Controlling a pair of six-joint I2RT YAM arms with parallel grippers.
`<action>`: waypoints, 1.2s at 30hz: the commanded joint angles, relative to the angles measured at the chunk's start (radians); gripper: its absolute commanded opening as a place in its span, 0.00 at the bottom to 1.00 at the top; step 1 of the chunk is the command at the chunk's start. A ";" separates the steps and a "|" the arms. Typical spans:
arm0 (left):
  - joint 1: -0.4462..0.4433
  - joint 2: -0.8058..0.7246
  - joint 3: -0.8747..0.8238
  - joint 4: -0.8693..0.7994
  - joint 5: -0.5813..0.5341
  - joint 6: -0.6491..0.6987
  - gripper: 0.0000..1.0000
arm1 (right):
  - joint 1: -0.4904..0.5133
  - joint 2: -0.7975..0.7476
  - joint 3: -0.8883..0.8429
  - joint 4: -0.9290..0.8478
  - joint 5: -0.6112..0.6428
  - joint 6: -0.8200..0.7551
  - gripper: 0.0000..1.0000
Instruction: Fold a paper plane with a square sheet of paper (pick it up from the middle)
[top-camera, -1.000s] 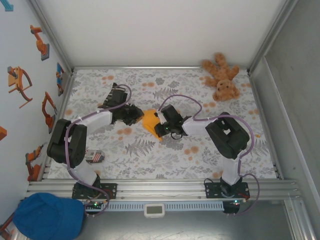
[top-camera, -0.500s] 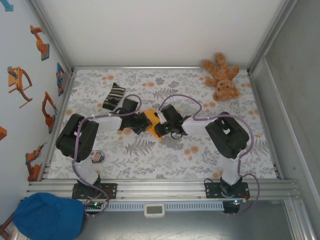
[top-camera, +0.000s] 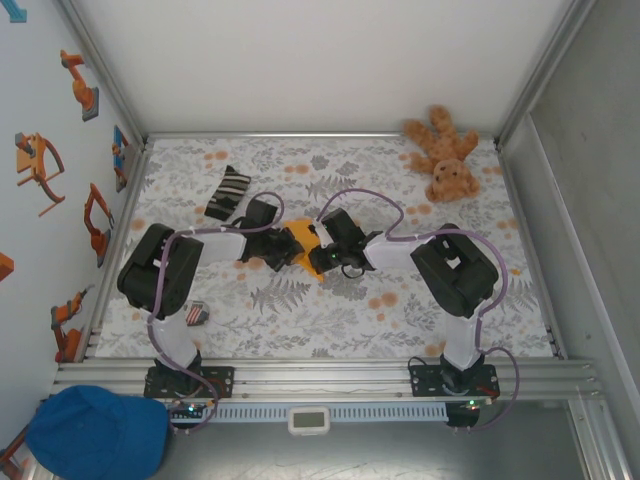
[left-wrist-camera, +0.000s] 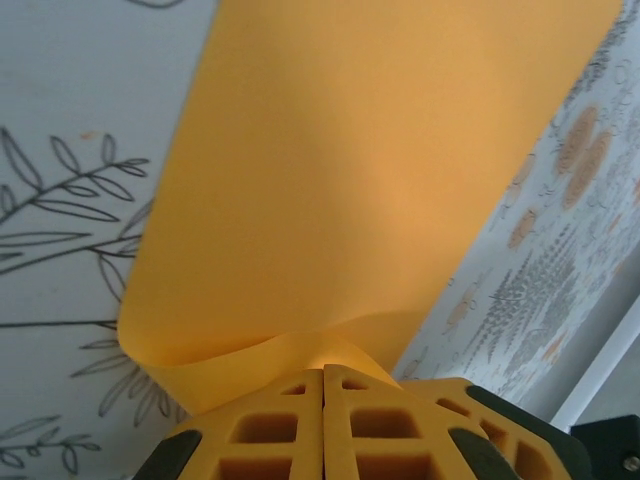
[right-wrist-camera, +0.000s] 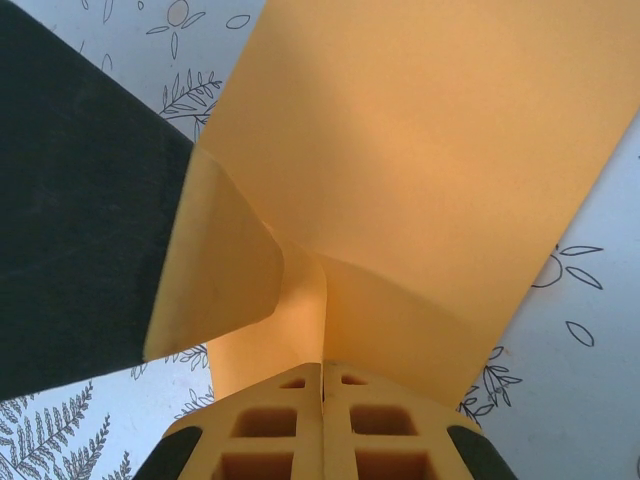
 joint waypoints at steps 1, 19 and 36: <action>-0.003 0.022 -0.003 -0.006 0.019 0.018 0.06 | -0.005 0.033 0.009 -0.050 0.011 0.015 0.00; 0.003 -0.126 0.025 -0.154 -0.058 0.166 0.09 | -0.009 0.026 0.005 -0.046 0.009 0.028 0.00; 0.074 0.017 0.202 -0.251 -0.093 0.276 0.15 | -0.016 0.025 0.010 -0.035 -0.014 0.041 0.00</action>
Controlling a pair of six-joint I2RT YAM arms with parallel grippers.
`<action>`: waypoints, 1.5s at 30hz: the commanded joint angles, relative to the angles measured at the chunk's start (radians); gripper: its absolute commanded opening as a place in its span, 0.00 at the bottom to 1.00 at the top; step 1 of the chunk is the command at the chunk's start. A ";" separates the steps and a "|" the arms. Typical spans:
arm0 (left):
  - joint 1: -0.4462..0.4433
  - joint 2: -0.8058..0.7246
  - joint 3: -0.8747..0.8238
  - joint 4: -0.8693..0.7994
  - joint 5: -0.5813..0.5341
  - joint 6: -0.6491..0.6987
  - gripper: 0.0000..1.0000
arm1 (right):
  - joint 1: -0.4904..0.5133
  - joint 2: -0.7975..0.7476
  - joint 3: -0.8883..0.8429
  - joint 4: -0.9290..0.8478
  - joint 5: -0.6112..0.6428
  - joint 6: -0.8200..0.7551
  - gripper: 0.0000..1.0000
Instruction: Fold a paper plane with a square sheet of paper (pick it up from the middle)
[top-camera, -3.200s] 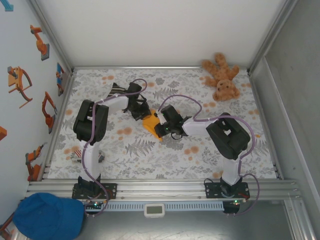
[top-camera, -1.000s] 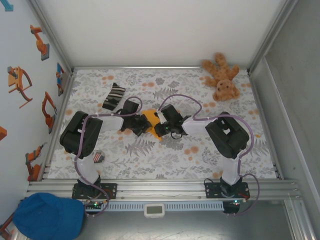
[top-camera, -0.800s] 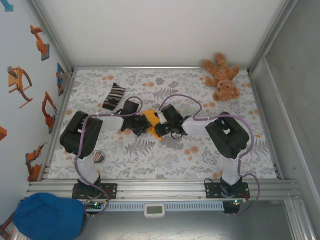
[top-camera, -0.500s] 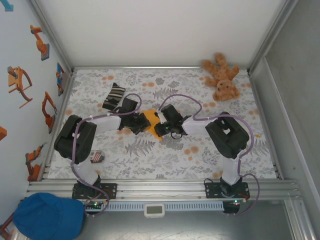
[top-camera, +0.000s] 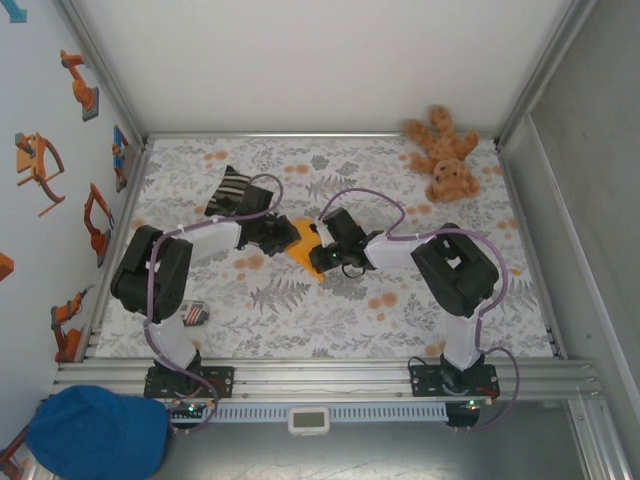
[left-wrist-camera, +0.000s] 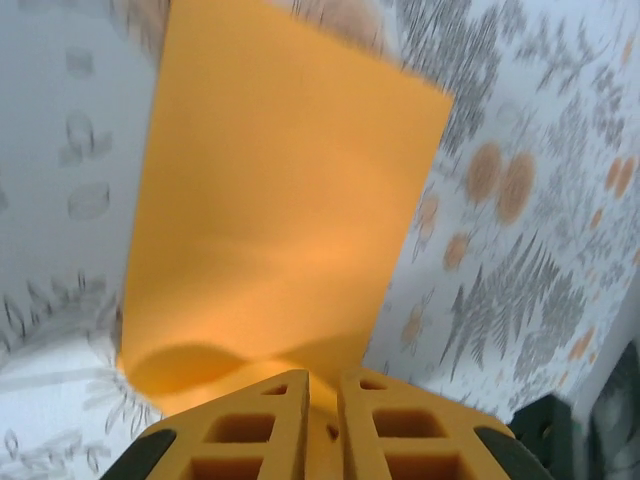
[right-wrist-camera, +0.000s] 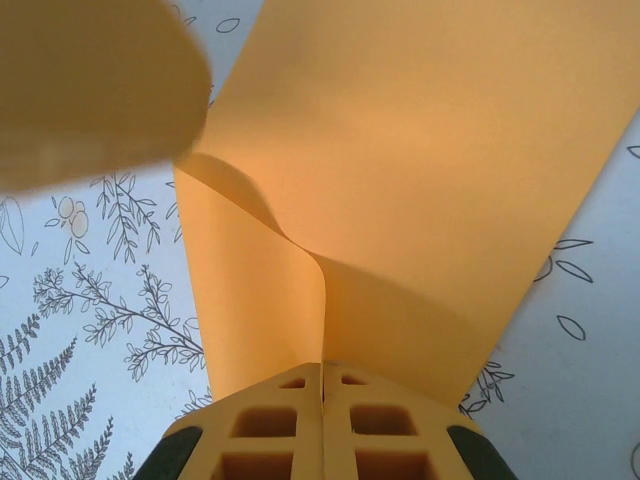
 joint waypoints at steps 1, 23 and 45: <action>0.035 0.068 0.073 -0.091 -0.021 0.061 0.15 | -0.007 0.023 0.009 -0.034 0.001 0.015 0.00; 0.060 0.290 0.241 -0.258 -0.028 0.133 0.11 | -0.014 -0.033 0.002 -0.029 -0.001 0.026 0.00; 0.059 0.177 0.289 -0.234 0.046 0.142 0.13 | -0.017 0.014 0.003 -0.047 -0.006 0.019 0.00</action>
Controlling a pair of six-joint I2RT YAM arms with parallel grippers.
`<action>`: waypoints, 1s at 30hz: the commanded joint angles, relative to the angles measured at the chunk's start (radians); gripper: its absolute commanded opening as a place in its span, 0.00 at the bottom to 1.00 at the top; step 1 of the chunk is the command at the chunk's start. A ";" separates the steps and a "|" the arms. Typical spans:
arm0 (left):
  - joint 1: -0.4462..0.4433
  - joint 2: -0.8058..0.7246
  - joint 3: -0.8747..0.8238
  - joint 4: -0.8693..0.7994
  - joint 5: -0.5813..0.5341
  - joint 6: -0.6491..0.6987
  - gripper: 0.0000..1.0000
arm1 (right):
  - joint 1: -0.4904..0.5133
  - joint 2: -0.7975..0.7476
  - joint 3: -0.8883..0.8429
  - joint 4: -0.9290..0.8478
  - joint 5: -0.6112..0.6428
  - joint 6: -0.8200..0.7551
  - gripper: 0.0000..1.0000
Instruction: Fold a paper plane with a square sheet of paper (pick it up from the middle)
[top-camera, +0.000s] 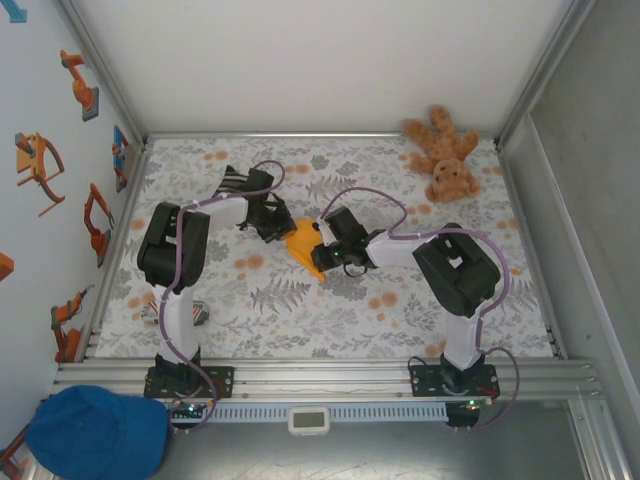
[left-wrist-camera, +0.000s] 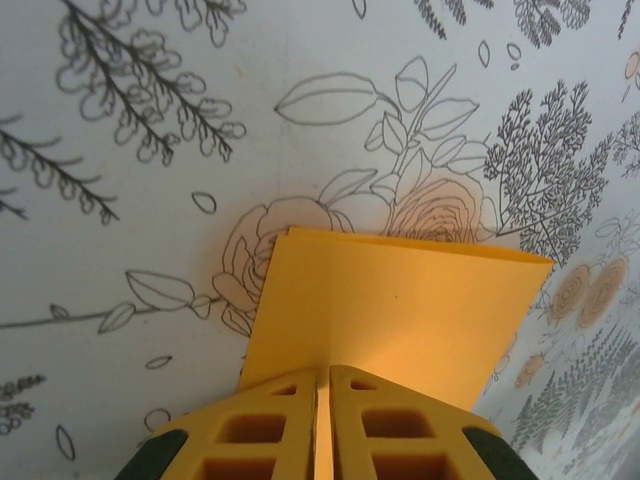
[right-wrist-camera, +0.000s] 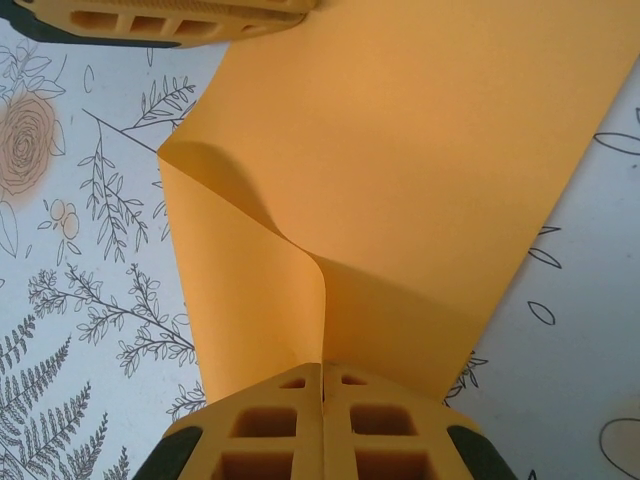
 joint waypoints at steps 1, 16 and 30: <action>-0.002 -0.105 0.007 -0.013 0.025 -0.002 0.16 | -0.005 0.021 0.001 -0.030 0.003 0.004 0.00; -0.131 -0.263 -0.325 0.260 0.092 -0.228 0.04 | -0.006 0.033 0.007 -0.034 0.004 0.002 0.00; -0.139 -0.187 -0.347 0.245 0.074 -0.171 0.00 | -0.006 0.036 0.022 -0.050 0.007 -0.007 0.00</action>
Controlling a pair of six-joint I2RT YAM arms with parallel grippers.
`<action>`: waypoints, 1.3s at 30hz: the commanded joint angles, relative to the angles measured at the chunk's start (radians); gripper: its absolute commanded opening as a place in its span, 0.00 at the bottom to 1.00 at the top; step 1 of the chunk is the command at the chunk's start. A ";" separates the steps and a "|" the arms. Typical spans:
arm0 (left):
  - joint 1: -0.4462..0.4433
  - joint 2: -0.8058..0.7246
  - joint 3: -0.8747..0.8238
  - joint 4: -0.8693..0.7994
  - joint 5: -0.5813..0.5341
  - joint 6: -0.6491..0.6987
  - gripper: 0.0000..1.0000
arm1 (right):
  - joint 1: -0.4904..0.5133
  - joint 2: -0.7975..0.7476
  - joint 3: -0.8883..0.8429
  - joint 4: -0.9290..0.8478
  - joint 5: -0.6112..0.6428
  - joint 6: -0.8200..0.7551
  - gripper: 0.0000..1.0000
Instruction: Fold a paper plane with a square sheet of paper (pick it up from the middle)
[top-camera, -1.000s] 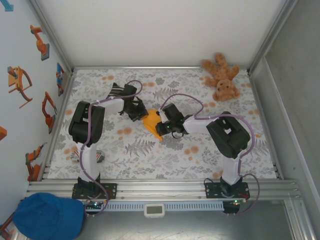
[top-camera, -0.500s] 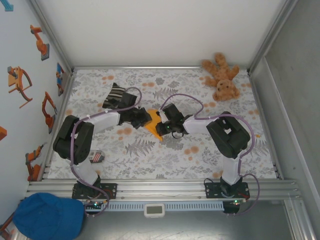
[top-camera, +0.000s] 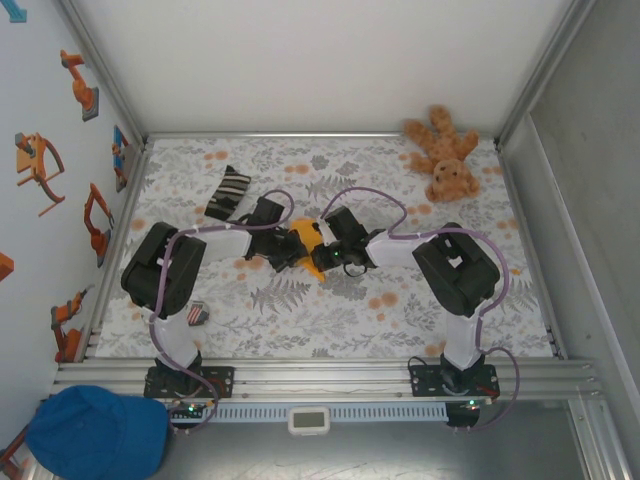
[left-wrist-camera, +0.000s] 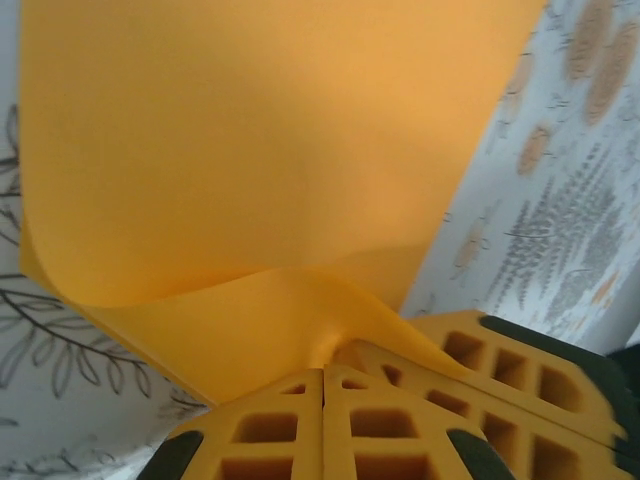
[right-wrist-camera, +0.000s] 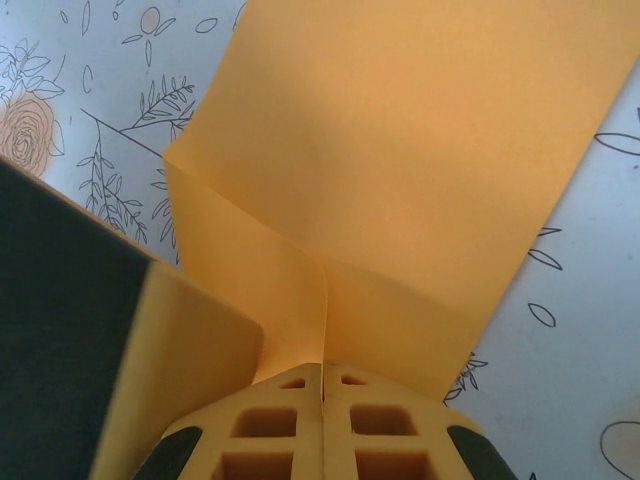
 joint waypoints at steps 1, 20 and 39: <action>0.003 0.010 0.001 -0.012 -0.005 0.028 0.00 | -0.004 0.031 0.017 -0.046 0.010 -0.005 0.00; 0.015 0.084 -0.059 -0.041 -0.056 0.064 0.00 | -0.013 -0.019 0.036 -0.055 0.007 0.024 0.07; 0.021 0.126 0.014 -0.068 -0.109 0.022 0.00 | -0.084 -0.135 0.097 -0.218 -0.095 0.187 0.23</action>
